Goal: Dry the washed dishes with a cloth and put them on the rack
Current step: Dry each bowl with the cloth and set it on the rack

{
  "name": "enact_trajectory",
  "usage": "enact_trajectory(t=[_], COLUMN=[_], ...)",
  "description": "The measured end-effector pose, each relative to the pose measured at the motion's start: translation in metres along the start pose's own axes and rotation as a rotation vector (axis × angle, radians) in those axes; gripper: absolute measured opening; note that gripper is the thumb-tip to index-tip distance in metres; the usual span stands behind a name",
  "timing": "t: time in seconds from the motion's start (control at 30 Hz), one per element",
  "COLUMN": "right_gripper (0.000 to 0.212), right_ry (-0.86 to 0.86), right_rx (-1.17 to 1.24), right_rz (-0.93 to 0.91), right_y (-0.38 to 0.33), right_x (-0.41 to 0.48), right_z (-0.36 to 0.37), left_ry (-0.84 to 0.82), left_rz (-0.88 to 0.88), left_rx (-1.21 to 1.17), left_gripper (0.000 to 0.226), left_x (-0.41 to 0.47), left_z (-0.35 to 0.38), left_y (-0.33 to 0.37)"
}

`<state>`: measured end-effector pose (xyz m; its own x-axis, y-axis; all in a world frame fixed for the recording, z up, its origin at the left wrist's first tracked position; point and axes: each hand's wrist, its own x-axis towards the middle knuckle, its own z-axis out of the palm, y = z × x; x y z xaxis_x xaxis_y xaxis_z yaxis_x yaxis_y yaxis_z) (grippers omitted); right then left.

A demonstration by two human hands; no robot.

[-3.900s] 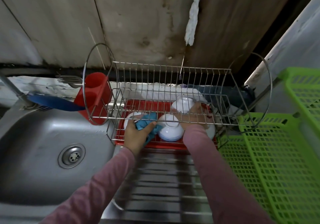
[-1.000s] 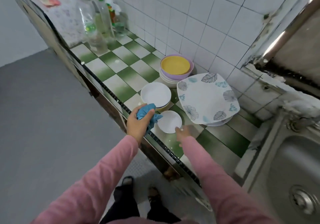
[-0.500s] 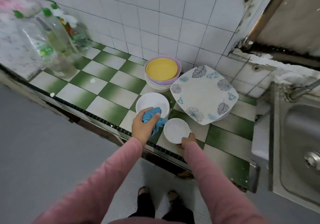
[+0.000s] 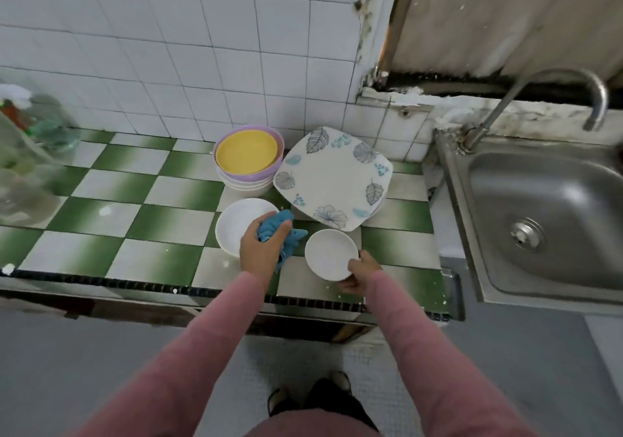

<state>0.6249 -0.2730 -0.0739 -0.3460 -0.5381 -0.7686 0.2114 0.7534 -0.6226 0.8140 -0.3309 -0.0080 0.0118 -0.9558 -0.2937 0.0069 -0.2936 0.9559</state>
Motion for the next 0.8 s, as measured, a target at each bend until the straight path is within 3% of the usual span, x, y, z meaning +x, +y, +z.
enact_trajectory(t=[0.4,0.67,0.8], right_gripper=[0.039,0.038,0.017], right_ry=[-0.097,0.085,0.181], right_rx=[0.073,0.305,0.382], right_rz=[-0.046,-0.139,-0.176], right_y=[-0.028,-0.052,-0.060], right_x=[-0.078,-0.099,-0.093], right_z=[-0.163,-0.281,-0.328], left_ry=[-0.350,-0.498,-0.573], left_rz=[0.084,0.172,0.177], left_rx=[0.005,0.056,0.052], left_gripper=[0.038,0.037,0.032], left_x=[-0.021,-0.045,-0.062], left_z=[0.123,0.248,0.313], left_y=[0.031,0.064,0.069])
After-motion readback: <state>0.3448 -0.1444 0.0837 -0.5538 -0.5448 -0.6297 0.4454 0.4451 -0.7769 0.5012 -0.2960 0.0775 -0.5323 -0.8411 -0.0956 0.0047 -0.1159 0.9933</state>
